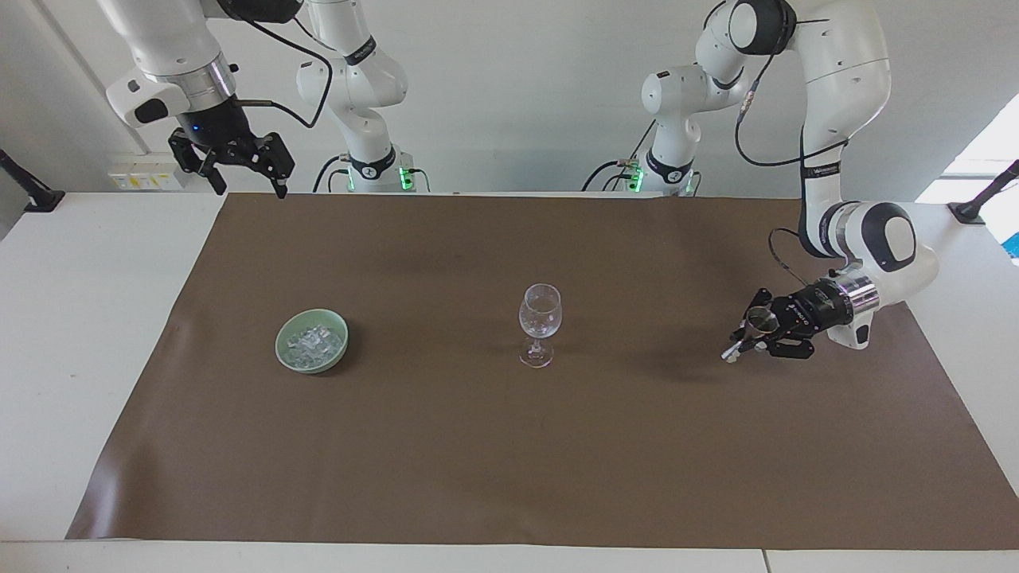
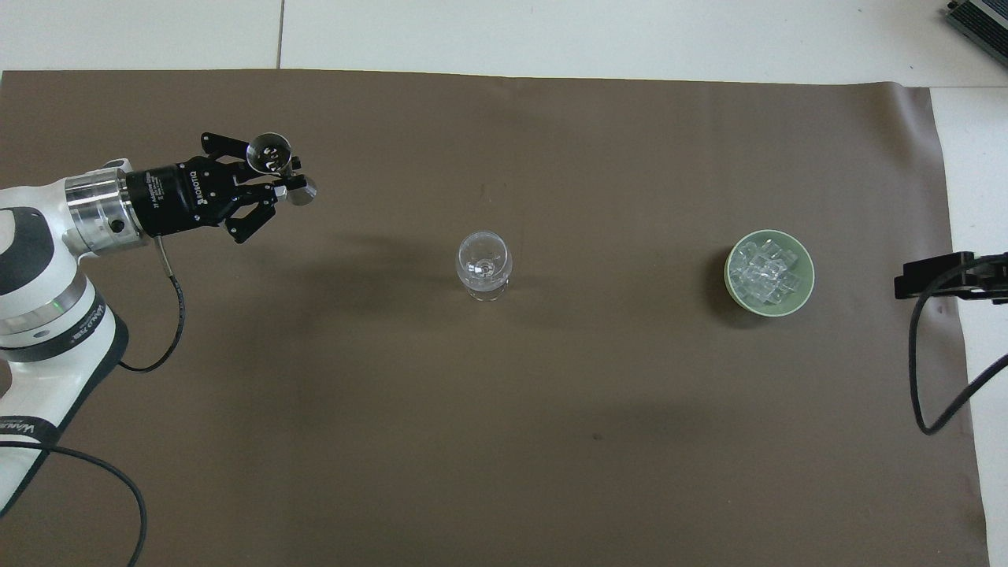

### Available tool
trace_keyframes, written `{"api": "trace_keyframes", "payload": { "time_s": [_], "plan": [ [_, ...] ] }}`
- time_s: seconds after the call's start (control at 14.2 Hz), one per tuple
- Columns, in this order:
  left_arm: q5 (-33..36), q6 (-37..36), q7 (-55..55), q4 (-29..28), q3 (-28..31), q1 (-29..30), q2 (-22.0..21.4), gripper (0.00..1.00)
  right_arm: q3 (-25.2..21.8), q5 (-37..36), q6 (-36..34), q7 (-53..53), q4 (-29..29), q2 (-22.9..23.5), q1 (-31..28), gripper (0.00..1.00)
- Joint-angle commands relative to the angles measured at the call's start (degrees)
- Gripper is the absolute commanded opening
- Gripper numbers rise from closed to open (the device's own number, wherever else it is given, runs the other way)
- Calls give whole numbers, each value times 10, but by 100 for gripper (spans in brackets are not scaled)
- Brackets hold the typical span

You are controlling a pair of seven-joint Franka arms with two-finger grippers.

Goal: Pour wine and add ice with both arms
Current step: 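Lift the silver jigger with the left gripper toward the wine glass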

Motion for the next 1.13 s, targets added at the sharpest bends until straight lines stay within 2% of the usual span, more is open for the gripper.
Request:
{"api": "trace_keyframes", "payload": {
  "time_s": [0.0, 0.49, 0.64, 0.85, 1.06],
  "plan": [
    [-14, 46, -15, -13, 4, -41, -24, 0, 4, 9, -2, -15, -15, -15, -8, 100],
    [-10, 112, -10, -18, 7, -106, -47, 0, 4, 9, -2, -15, -15, -15, -8, 100],
    [-6, 157, -13, -17, 7, -133, -47, 0, 4, 9, -2, -15, -15, -15, -8, 100],
    [-2, 174, -7, -18, 8, -154, -48, 0, 4, 9, -2, -15, -15, -15, -7, 100],
    [37, 192, -6, -19, 7, -178, -54, 0, 4, 9, -2, -15, -15, -15, -7, 100]
  ]
}}
